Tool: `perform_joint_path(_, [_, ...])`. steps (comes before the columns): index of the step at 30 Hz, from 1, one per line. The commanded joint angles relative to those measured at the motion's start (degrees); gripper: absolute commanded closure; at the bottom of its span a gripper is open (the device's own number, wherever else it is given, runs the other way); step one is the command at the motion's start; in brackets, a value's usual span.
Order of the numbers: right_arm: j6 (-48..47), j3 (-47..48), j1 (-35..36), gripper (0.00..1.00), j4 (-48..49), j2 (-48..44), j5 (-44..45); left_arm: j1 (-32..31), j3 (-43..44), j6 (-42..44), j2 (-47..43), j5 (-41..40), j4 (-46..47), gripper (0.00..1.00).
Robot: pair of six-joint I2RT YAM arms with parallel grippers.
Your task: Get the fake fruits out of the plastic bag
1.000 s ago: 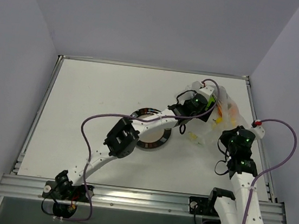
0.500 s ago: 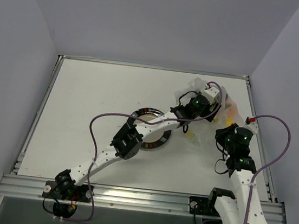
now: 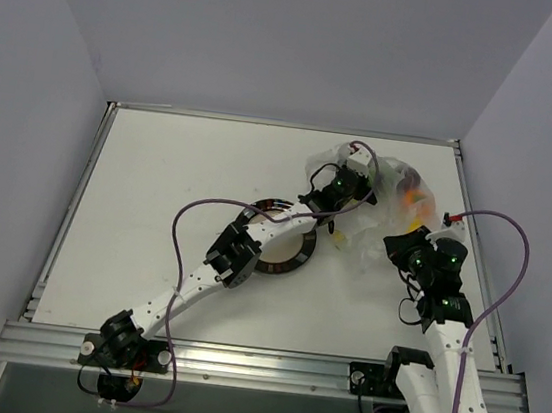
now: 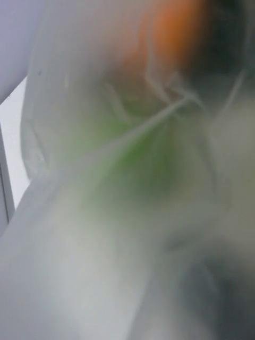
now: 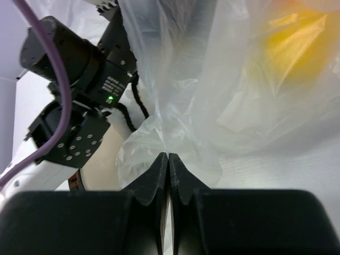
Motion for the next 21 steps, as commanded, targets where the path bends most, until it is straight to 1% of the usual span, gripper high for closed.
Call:
perform_joint_path(1, [-0.94, -0.82, 0.47, 1.0, -0.62, -3.12, -3.49, -0.35, 3.73, -2.34, -0.63, 0.58, 10.28, 0.16])
perform_joint_path(3, [-1.11, -0.47, 0.56, 1.0, -2.11, -3.56, -4.02, -0.18, 3.9, -2.86, -0.19, 1.72, 11.96, 0.29])
perform_joint_path(4, [-1.28, -0.38, 0.56, 1.0, -2.64, -3.65, -3.85, -0.18, 3.91, -2.95, 0.08, 1.89, 12.84, 0.43])
perform_joint_path(7, [-1.46, -0.47, 0.65, 1.0, -3.26, -3.65, -2.35, -0.26, 1.72, -2.87, -0.88, 3.74, 14.68, 0.58])
perform_joint_path(8, [-1.55, -0.47, 0.65, 1.0, -3.35, -3.65, -1.83, -0.35, 0.49, -2.6, -1.58, 4.18, 14.95, 0.66])
perform_joint_path(10, [-1.64, -0.2, 0.65, 1.0, -3.26, -3.65, -0.17, -0.62, -6.35, -1.73, -5.7, 4.88, 17.39, 0.71])
perform_joint_path(11, [-1.64, -0.03, 0.65, 1.0, -3.26, -3.22, 0.72, -0.7, -9.42, -1.38, -7.63, 4.89, 18.63, 0.75])
perform_joint_path(12, [-1.81, 0.15, 0.56, 1.0, -3.09, -2.95, 1.51, -0.88, -12.76, -0.76, -11.57, 4.89, 19.95, 0.76])
perform_joint_path(13, [-1.9, 0.41, 0.56, 1.0, -2.91, -2.25, 2.47, -1.31, -18.88, -0.5, -13.44, 4.89, 22.83, 0.78])
perform_joint_path(15, [-1.81, 0.32, 0.56, 1.0, -1.42, -1.55, 3.45, -1.67, -24.19, -0.14, -18.69, 6.45, 25.05, 0.81])
perform_joint_path(16, [-1.9, 0.5, 0.56, 1.0, -1.16, -0.67, 3.97, -2.11, -29.0, -0.14, -20.12, 6.38, 27.15, 0.82])
perform_joint_path(19, [-2.34, 0.76, 0.47, 1.0, -0.71, -0.14, 5.2, -2.37, -35.97, -1.63, -25.57, 5.77, 31.45, 0.87])
perform_joint_path(20, [-2.34, 0.76, 0.47, 1.0, -0.8, -0.49, 5.38, -2.46, -39.48, -1.72, -26.71, 5.5, 32.0, 0.88])
perform_joint_path(21, [-2.25, 0.59, 0.47, 1.0, -0.8, -1.1, 5.65, -2.46, -41.08, -2.16, -28.55, 5.5, 32.35, 0.89])
